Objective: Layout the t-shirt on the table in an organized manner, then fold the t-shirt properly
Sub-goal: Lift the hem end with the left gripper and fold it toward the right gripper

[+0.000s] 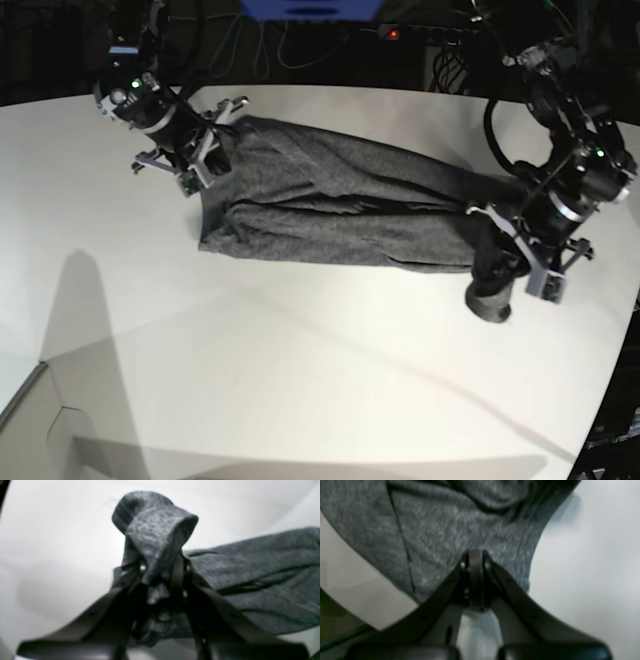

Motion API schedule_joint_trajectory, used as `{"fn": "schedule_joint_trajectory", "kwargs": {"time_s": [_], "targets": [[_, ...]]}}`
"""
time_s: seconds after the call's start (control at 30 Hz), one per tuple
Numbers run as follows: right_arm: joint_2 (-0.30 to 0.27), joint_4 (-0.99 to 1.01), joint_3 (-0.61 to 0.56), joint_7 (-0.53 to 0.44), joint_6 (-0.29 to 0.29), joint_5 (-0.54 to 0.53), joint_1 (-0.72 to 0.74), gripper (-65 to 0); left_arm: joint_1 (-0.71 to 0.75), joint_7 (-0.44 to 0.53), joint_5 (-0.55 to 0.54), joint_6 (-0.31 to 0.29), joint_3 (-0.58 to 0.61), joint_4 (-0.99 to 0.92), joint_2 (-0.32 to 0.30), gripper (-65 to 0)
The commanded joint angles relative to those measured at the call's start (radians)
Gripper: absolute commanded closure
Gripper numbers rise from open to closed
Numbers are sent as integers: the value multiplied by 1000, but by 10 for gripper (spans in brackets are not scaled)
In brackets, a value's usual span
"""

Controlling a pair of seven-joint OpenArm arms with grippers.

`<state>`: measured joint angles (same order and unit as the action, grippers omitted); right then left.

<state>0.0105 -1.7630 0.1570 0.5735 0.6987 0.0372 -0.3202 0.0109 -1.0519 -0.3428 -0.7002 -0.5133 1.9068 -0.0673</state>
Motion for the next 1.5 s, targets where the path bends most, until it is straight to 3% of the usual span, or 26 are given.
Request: {"fn": "schedule_joint_trajectory", "kwargs": {"time_s": [0.0, 0.1, 0.2, 0.33, 0.57, 0.73, 0.8, 0.93, 1.07, 1.17, 1.27, 1.47], "targets": [[-5, -21, 2, -25, -1, -15, 5, 0, -15, 25, -23, 2, 23, 18, -7, 0], [-5, -21, 2, -23, -1, -15, 5, 0, -13, 48, 24, 2, 91, 17, -1, 0], [-5, -21, 2, -23, -1, -15, 5, 0, -9, 126, 158, 2, 144, -2, 44, 0], [-7, -21, 2, -20, -1, -15, 5, 0, 2, 154, 281, 2, 207, -26, 68, 0], [-8, -21, 2, -17, -1, -13, 5, 0, 18, 155, 297, 2, 358, -105, 36, 0], [-10, -21, 2, -17, -1, -13, 5, 0, 13, 157, 344, 2, 365, -146, 40, -3], [-10, -21, 2, -17, -1, -13, 5, 0, 13, 157, 370, 2, 365, -145, 45, -38], [-10, -22, 2, -17, -1, -13, 6, 0, 13, 157, 350, 2, 359, -132, 47, -205], [-10, -22, 2, -17, -1, -13, 8, 0, 21, 149, 242, 2, 365, -89, 45, -325], [-10, -22, 2, -17, -1, -13, 10, 0, 37, 144, 149, 2, 361, -39, 39, -334], [-10, -22, 2, -17, -1, -13, 10, 0, 39, 144, 129, 2, 348, 12, 37, -334], [-10, -22, 2, -17, -1, -12, 14, 0, 11, 144, 155, 2, 144, -10, 47, -334]]}}
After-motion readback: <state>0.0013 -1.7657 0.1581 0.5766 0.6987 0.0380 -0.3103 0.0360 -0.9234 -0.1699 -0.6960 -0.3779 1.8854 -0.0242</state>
